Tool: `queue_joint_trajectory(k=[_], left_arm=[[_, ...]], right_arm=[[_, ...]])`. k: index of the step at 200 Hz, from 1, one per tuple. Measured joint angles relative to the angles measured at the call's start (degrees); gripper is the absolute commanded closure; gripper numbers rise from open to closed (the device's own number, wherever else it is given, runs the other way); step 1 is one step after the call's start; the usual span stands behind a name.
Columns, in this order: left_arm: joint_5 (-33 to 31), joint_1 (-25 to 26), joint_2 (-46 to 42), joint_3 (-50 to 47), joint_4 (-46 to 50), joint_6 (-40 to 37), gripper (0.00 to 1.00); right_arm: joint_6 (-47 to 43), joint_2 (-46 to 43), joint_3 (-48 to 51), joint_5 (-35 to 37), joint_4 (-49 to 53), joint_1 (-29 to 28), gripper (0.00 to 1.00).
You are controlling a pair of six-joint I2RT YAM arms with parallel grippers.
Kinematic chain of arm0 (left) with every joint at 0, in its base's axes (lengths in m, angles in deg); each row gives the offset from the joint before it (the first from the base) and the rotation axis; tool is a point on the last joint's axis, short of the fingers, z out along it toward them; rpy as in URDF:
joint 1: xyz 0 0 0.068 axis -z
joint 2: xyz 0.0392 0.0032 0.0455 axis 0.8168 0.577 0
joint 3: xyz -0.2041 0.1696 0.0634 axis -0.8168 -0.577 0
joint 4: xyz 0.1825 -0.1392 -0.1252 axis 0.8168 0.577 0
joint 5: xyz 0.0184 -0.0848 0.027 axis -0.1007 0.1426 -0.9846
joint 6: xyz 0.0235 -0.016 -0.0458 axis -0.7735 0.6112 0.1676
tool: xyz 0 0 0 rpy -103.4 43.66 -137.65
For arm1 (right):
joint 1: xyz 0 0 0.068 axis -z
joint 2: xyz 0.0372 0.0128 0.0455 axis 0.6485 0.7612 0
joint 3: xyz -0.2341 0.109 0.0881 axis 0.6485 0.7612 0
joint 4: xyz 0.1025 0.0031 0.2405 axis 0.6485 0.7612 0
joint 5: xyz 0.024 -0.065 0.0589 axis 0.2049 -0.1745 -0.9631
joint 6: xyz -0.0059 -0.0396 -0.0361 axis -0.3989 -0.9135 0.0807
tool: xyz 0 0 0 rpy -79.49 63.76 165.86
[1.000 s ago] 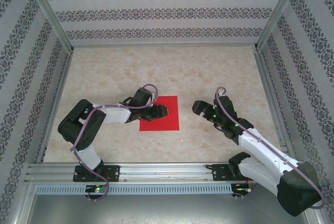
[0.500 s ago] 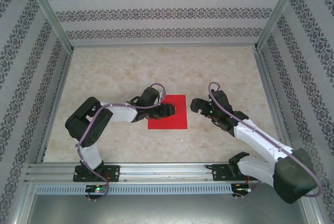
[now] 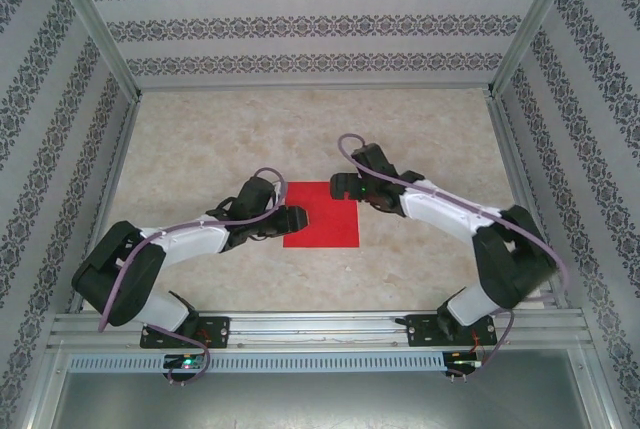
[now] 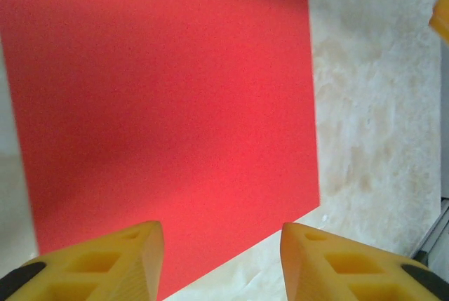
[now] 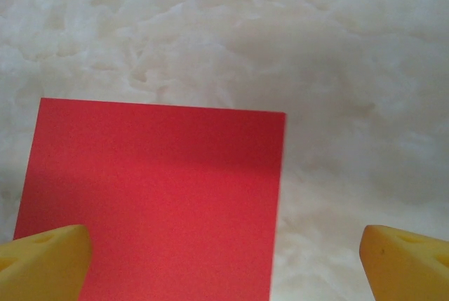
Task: Fold a paper plane with a square sheet of paper (fold left side to right side)
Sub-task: Move the square sheet of paper to the center of the table, then pick up the square sheet of paper from the center of the table.
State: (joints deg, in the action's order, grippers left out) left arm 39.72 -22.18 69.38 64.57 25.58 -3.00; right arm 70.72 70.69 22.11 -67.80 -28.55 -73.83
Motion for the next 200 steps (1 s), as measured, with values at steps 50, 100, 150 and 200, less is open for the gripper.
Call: queue_joint_trajectory(k=[50,100,150,200], left_arm=[[1.33,-0.09,1.66,0.0,0.61,-0.35,0.59],[3.08,-0.09,5.68,0.11,0.63,-0.35,0.6],[3.08,-0.09,6.08,1.18,1.05,-0.39,0.6],[3.28,-0.09,7.8,1.57,1.03,-0.46,0.6]], right_arm=[[-2.69,11.5,-8.74,0.59,3.08,-0.87,0.03],[-3.39,18.32,-13.92,0.44,5.46,-0.98,0.02],[-3.37,22.29,-15.85,-0.24,6.62,-1.01,0.02],[-3.1,22.36,-16.15,-0.94,6.69,-1.38,0.02]])
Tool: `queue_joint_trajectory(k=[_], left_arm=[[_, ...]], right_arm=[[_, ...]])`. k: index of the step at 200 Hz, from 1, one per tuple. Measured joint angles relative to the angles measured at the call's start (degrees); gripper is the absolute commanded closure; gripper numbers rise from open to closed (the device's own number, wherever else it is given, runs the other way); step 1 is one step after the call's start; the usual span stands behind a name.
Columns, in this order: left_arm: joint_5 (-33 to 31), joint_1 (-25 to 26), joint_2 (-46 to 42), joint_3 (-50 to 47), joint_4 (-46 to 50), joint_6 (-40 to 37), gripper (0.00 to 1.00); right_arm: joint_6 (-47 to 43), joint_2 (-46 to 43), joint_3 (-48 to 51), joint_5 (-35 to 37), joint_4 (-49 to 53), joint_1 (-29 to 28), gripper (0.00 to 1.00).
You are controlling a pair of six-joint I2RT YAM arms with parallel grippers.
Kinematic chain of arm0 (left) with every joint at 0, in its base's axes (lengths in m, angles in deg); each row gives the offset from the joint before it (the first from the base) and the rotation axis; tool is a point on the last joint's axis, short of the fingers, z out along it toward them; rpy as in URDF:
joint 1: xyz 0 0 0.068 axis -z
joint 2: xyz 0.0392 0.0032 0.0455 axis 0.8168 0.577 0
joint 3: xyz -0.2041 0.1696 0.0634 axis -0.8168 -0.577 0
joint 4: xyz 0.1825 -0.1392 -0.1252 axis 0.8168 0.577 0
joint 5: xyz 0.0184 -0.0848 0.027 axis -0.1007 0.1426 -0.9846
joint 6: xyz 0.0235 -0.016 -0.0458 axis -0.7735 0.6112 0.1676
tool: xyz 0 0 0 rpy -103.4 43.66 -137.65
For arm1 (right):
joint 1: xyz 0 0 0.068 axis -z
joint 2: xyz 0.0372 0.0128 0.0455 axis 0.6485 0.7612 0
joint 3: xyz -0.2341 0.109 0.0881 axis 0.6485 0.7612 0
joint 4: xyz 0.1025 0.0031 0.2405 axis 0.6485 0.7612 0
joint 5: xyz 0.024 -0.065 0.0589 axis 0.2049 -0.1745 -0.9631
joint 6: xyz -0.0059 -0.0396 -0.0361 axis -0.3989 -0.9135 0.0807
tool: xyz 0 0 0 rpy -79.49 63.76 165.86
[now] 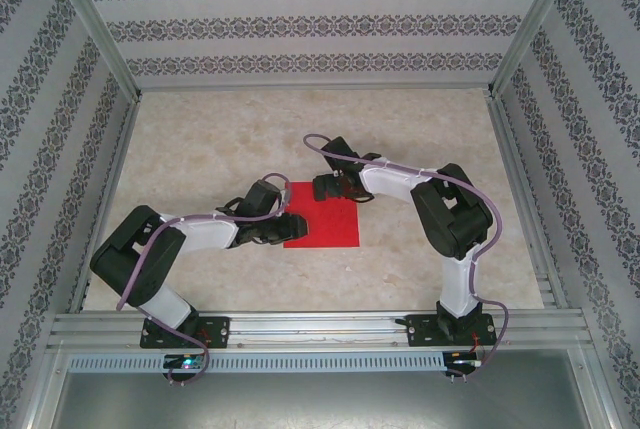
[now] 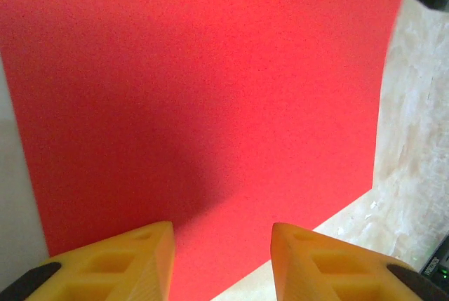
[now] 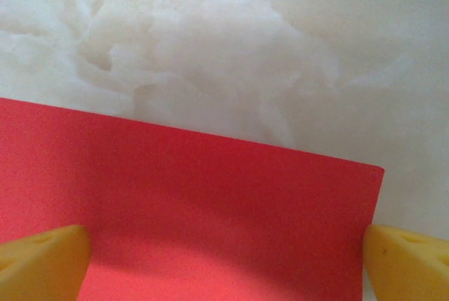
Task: Fold a paper plane with a square sheet of paper (fold left side to right side)
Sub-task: Pick up the square sheet of paper from the center of the table.
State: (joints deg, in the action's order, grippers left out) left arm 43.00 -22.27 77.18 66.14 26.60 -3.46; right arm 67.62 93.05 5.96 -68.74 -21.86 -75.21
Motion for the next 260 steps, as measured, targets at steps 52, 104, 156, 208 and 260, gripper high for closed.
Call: queue_joint_trajectory(k=[52,104,156,208,260], left_arm=[[0.22,0.0,0.55,0.26,-0.39,-0.13,0.6],[0.22,0.0,0.59,0.26,-0.52,-0.13,0.6],[0.24,0.0,0.59,0.26,-0.79,-0.13,0.6],[0.22,0.0,0.59,0.26,-0.87,-0.13,0.6],[0.48,-0.26,0.31,0.26,-0.87,-0.11,0.55]], right_arm=[[0.26,-0.39,0.2,-0.35,0.24,-1.36,0.04],[0.39,-3.54,0.79,-1.97,2.89,-4.0,0.11],[0.42,-4.42,0.79,-4.81,4.48,-4.48,0.22],[1.2,-4.39,0.79,-7.61,4.79,-4.48,0.35],[1.44,-4.39,1.29,-9.77,4.96,-4.48,0.52]])
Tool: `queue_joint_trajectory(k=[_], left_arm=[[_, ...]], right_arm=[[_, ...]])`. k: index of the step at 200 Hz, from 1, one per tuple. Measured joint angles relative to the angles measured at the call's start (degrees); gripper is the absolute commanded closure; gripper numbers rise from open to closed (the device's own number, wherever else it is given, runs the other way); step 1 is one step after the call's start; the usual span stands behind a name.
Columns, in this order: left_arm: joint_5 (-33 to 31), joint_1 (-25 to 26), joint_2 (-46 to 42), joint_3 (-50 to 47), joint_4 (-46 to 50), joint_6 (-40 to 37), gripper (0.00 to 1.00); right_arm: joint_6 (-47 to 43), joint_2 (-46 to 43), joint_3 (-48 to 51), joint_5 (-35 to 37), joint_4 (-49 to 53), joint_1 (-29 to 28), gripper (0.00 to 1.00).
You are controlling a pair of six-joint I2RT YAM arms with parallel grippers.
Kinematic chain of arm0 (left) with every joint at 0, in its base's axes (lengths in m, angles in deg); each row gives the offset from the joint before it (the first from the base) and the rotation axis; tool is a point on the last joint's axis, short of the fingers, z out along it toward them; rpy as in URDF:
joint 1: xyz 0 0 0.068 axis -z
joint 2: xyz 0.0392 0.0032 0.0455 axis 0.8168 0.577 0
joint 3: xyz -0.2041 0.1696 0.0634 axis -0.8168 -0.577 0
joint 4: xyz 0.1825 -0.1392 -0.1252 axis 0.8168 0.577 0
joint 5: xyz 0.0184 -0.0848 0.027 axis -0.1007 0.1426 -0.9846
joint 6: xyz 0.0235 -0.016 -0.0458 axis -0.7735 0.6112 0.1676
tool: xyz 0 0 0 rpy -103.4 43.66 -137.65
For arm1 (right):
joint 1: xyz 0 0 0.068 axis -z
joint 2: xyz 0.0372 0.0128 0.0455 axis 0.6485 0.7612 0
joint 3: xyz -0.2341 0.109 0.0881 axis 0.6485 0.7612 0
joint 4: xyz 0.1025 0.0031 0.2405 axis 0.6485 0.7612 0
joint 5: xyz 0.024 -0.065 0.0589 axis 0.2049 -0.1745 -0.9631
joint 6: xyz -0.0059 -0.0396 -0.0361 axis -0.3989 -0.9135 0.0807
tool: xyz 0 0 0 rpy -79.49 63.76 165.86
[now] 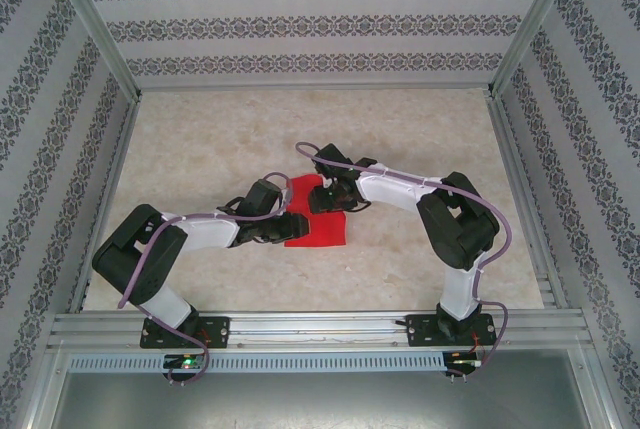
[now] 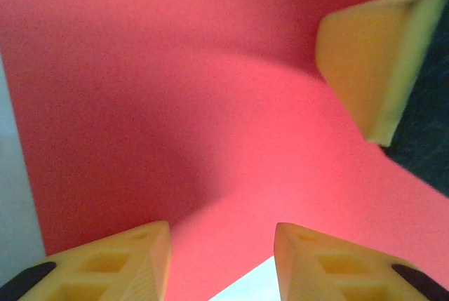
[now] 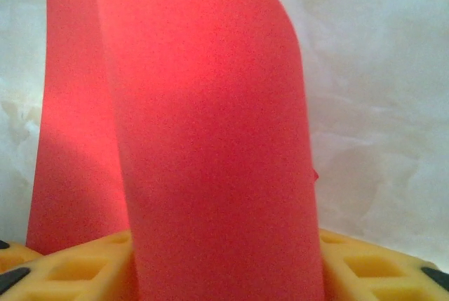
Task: Fold a paper plane with a square sheet of paper (fold left side to right side)
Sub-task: Pick up the square sheet of paper from the center of the table.
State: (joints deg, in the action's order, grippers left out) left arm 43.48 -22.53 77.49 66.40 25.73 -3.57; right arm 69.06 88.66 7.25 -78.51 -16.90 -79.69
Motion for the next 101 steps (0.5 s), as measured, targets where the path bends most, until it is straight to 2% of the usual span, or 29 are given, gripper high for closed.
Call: queue_joint_trajectory(k=[19,48,75,101], left_arm=[[0.13,-0.83,-0.61,-0.02,0.02,0.04,0.53],[0.98,-1.97,-3.04,-0.02,0.04,0.37,0.48],[2.34,-4.0,-7.23,-0.07,0.07,0.63,0.42],[4.26,-8.79,-12.66,-0.72,0.2,0.57,0.32]], right_arm=[[0.04,0.0,0.26,-1.01,0.24,0.0,0.6],[-0.11,-0.04,0.66,-2.64,0.15,0.02,0.68],[0.0,-1.6,2.84,-4.92,-0.39,0.15,0.71],[0.24,-5.66,5.73,-8.26,-2.36,0.96,0.72]])
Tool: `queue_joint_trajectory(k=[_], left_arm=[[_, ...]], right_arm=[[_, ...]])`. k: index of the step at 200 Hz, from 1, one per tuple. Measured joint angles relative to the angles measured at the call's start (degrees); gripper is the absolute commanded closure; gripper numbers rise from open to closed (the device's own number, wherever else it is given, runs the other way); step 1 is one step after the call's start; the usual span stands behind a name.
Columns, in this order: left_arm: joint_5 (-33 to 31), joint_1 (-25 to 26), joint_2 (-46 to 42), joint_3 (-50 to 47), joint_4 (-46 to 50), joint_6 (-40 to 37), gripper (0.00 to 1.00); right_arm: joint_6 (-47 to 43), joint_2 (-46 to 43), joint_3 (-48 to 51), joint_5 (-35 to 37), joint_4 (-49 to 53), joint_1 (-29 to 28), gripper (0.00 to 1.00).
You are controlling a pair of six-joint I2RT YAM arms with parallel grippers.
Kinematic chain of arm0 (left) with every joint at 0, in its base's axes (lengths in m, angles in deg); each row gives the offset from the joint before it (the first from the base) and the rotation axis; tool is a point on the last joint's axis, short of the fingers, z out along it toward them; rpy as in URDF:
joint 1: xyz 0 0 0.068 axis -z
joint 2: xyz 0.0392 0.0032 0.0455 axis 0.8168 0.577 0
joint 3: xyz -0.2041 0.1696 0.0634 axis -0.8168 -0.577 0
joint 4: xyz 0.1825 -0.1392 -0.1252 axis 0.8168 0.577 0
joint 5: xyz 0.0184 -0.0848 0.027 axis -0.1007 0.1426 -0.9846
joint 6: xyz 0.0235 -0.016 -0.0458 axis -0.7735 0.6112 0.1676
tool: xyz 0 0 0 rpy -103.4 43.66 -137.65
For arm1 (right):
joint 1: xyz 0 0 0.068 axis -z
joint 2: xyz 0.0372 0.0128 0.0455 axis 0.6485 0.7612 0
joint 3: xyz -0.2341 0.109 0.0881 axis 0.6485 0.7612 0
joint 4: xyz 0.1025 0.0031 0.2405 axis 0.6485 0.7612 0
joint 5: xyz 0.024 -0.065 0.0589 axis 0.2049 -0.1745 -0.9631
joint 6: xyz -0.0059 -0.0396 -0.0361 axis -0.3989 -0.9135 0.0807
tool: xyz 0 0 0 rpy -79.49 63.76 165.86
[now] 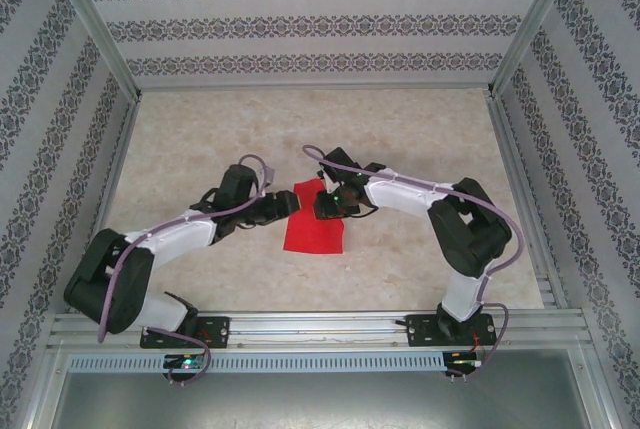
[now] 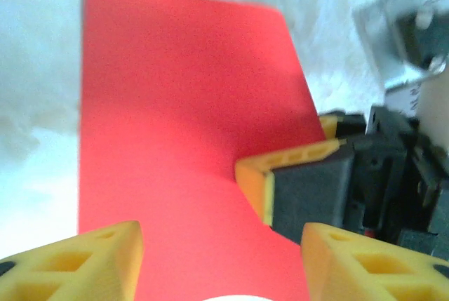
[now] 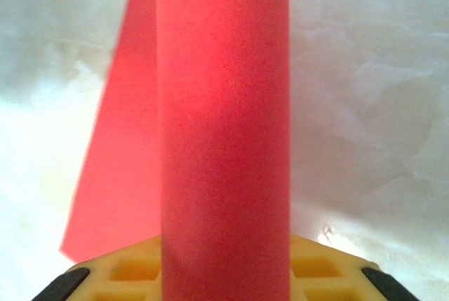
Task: Fold a paper plane with a square sheet of paper (fold left side to right side)
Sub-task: Pick up the square sheet of paper from the center of the table, then place a square sheet of paper at the center of the table.
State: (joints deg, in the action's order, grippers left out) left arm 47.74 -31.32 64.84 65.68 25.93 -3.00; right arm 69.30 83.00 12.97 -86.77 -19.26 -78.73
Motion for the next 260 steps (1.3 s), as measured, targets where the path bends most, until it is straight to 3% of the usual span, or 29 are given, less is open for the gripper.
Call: queue_joint_trajectory(k=[45,81,149,178,234,260], left_arm=[[6.43,-9.44,-8.31,-0.7,0.66,-3.54,0.23],[13.99,-13.07,-13.05,-1.29,-3.93,-4.42,0.17],[26.58,-12.87,-12.15,-1.05,-26.86,4.37,0.17],[29.81,-10.19,-9.33,0.24,-34.45,8.02,0.13],[33.22,-3.82,-7.85,4.2,-36.5,7.3,0.1],[34.49,-1.79,-7.3,5.97,-36.48,6.05,0.15]], right_arm=[[0.35,-10.62,3.89,-6.86,-4.31,2.93,0.72],[0.9,-20.31,6.16,-13.4,-7.23,5.84,0.72],[2.1,-36.02,8.57,-26.84,-11.87,9.75,0.74],[2.91,-39.98,8.57,-32.41,-13.94,10.43,0.74],[4.59,-42.27,8.5,-37.99,-15.58,9.64,0.74],[4.72,-42.1,8.5,-38.86,-16.04,8.79,0.74]])
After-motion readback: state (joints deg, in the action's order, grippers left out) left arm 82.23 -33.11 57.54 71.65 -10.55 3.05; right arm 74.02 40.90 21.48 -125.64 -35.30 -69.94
